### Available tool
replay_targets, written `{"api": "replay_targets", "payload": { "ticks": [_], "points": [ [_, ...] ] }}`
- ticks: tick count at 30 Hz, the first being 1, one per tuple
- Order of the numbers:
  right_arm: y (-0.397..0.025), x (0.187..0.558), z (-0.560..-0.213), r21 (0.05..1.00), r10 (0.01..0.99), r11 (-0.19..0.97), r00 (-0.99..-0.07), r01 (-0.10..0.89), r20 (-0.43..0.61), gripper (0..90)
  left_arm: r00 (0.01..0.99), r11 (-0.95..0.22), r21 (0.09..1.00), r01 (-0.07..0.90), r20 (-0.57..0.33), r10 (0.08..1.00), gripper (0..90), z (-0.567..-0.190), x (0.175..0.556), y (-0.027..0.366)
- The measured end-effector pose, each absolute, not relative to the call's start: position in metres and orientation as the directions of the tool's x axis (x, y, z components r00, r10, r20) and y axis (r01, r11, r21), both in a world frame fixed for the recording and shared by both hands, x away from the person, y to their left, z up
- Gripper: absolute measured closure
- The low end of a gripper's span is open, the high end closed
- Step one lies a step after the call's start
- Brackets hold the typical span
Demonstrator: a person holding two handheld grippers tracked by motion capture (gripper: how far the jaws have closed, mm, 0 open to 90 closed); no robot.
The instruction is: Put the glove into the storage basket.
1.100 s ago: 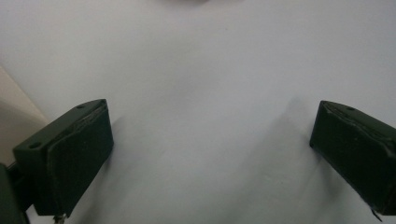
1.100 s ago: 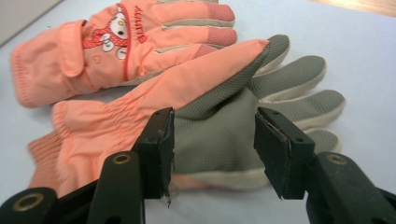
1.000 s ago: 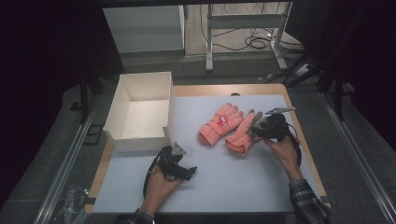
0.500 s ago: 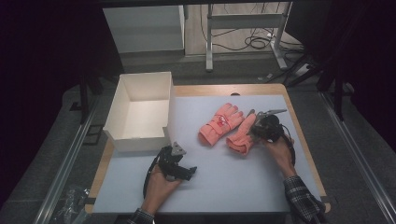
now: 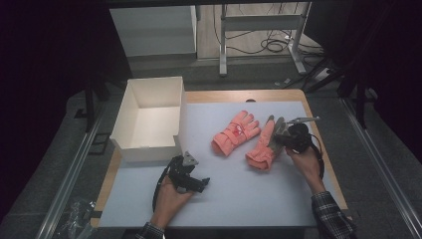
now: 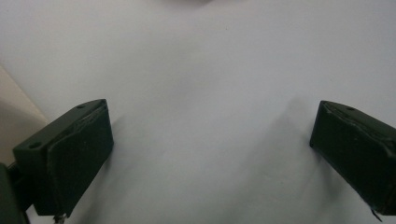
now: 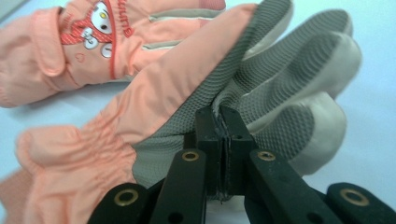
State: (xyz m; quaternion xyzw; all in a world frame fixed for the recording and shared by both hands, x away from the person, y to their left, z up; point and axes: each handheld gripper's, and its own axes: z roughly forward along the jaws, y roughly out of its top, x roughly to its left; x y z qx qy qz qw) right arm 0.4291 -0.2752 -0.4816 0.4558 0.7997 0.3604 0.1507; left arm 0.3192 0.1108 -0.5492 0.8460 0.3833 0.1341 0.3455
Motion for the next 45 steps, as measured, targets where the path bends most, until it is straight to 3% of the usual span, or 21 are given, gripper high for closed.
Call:
{"api": "replay_targets", "payload": {
  "ticks": [13,25,35,45],
  "points": [
    [-0.288,0.41,-0.462,0.736,0.812,0.296,-0.566,0.609,0.143,87.5,0.673,-0.472,0.685,0.554,-0.035,0.739,0.0,-0.549,0.319,0.111],
    [-0.278,0.372,-0.444,0.752,0.705,0.334,-0.68,0.569,0.201,87.4,0.672,-0.471,0.688,0.552,-0.034,0.739,0.0,-0.549,0.319,0.111],
    [-0.252,0.349,-0.461,0.724,0.586,0.406,-0.767,0.557,0.261,87.4,0.669,-0.465,0.689,0.556,-0.039,0.742,0.0,-0.549,0.319,0.111],
    [-0.226,0.355,-0.498,0.662,0.554,0.524,-0.804,0.536,0.213,86.9,0.671,-0.469,0.687,0.555,-0.037,0.74,0.0,-0.549,0.319,0.111]
  ]
}}
